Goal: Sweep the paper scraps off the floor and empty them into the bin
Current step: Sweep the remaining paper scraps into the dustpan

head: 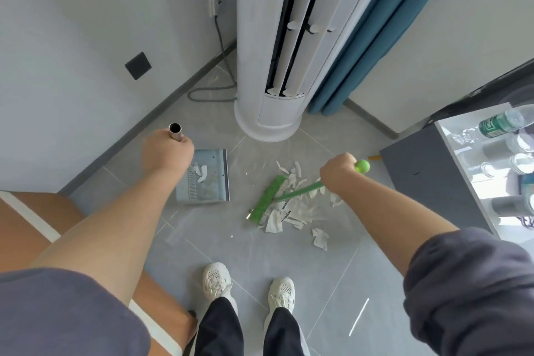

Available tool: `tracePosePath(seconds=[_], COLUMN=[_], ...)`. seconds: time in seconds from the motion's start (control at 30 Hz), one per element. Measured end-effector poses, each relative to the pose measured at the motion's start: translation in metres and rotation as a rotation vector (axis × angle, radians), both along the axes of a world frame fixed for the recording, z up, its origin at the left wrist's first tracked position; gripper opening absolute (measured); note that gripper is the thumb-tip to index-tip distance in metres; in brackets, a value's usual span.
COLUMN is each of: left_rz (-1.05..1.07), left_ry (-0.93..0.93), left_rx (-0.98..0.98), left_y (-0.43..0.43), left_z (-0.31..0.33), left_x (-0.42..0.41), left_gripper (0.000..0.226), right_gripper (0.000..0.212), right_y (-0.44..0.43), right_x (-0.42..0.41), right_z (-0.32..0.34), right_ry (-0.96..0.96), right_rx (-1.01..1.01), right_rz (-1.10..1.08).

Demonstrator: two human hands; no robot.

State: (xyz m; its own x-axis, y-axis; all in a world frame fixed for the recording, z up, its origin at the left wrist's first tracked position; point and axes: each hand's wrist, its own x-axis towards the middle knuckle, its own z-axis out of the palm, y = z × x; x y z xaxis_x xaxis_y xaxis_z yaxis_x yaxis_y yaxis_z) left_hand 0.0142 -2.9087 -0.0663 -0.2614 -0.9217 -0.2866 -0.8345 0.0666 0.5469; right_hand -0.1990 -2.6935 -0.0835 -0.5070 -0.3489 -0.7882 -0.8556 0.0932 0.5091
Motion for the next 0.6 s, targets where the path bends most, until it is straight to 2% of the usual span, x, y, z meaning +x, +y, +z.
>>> tracePosePath(seconds=[0.17, 0.4, 0.6], left_rz=[-0.017, -0.104, -0.125], left_ry=[-0.066, -0.116, -0.125], left_rx=[0.056, 0.067, 0.095], left_y=[0.024, 0.054, 0.074], left_z=[-0.017, -0.033, -0.044], left_x=[-0.011, -0.028, -0.045], left_gripper=[0.030, 0.036, 0.034], right_gripper=[0.038, 0.054, 0.049], right_y=[0.035, 0.069, 0.120], right_x=[-0.048, -0.064, -0.070], right_z=[0.026, 0.002, -0.019], right_ry=[-0.034, -0.075, -0.027], right_rx=[-0.138, -0.311, -0.360], right_rz=[-0.239, -0.634, -0.863])
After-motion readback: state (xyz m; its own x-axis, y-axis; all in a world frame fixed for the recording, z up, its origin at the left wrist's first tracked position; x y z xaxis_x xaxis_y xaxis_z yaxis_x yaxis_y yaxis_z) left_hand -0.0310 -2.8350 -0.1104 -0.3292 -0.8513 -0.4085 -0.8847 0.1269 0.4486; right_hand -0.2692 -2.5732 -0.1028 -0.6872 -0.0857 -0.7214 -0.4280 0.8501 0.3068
